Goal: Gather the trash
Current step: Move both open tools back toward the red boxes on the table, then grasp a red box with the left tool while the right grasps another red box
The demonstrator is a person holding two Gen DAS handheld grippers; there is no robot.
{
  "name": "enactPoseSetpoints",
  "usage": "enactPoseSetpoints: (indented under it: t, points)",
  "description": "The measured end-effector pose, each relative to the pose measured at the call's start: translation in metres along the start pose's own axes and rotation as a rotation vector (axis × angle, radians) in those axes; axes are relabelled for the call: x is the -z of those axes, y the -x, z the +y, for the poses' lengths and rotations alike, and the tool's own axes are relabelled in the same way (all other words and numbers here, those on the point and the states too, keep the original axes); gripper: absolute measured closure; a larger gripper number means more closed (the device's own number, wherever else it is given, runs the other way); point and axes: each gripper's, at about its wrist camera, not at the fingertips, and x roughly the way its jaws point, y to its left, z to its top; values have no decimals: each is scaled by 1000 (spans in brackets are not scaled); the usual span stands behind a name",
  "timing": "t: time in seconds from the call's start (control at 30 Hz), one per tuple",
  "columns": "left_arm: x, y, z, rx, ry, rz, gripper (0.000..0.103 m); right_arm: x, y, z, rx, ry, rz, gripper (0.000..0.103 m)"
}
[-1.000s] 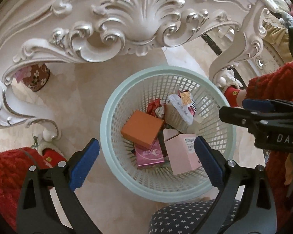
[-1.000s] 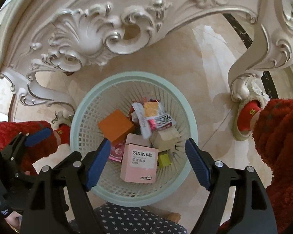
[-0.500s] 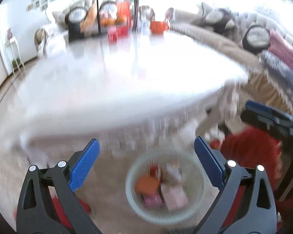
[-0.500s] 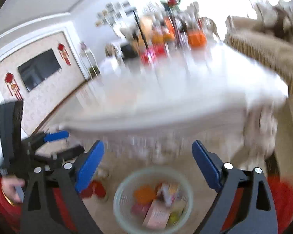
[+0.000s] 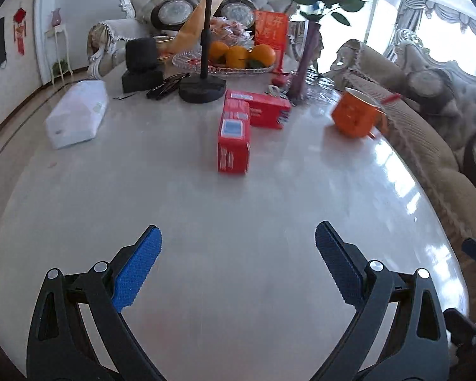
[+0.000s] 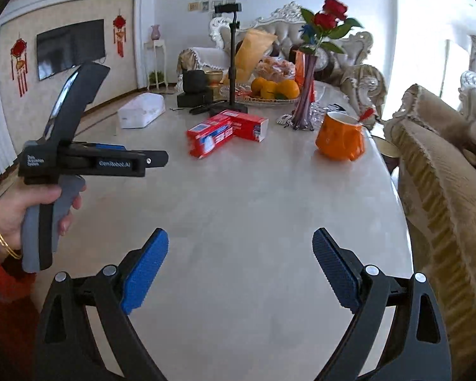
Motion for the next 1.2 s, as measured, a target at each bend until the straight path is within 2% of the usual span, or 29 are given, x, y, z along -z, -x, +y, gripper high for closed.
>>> enactPoseSetpoints:
  t: [0.17, 0.23, 0.33, 0.5, 0.53, 0.57, 0.6, 0.63, 0.73, 0.83, 1.07, 1.17, 1.2]
  points:
    - [-31, -50, -7, 27, -60, 8, 8, -27, -47, -28, 9, 36, 25, 15]
    - [-44, -71, -12, 18, -83, 36, 8, -42, -70, -36, 23, 72, 29, 15]
    - [-60, -99, -16, -8, -93, 73, 8, -61, -94, -40, 38, 144, 37, 15]
    - [-75, -124, -10, -28, -73, 73, 9, -89, -145, -33, 22, 290, 94, 15]
    - [-76, -129, -9, -16, -72, 92, 11, -95, -155, -32, 22, 308, 102, 15]
    - [-77, -133, -7, 22, -62, 111, 18, -100, -163, -30, 22, 326, 107, 15]
    - [-77, -134, -4, 40, -52, 113, 18, -106, -174, -27, 19, 347, 112, 15]
    - [-78, -133, -2, 48, -48, 111, 27, -111, -182, -25, 14, 366, 115, 15]
    - [-81, -133, 4, 22, -60, 109, 49, -128, -212, -17, 9, 418, 139, 15]
    - [-82, -134, 9, 5, -68, 105, 59, -138, -236, -12, -5, 457, 164, 15]
    - [-81, -133, 16, 17, -68, 100, 66, -151, -275, 9, -47, 613, 218, 15]
    - [-79, -132, 17, 3, -62, 98, 66, -161, -287, 13, -86, 624, 238, 15]
    - [-79, -131, 18, -9, -62, 98, 66, -164, -293, 14, -98, 612, 271, 16]
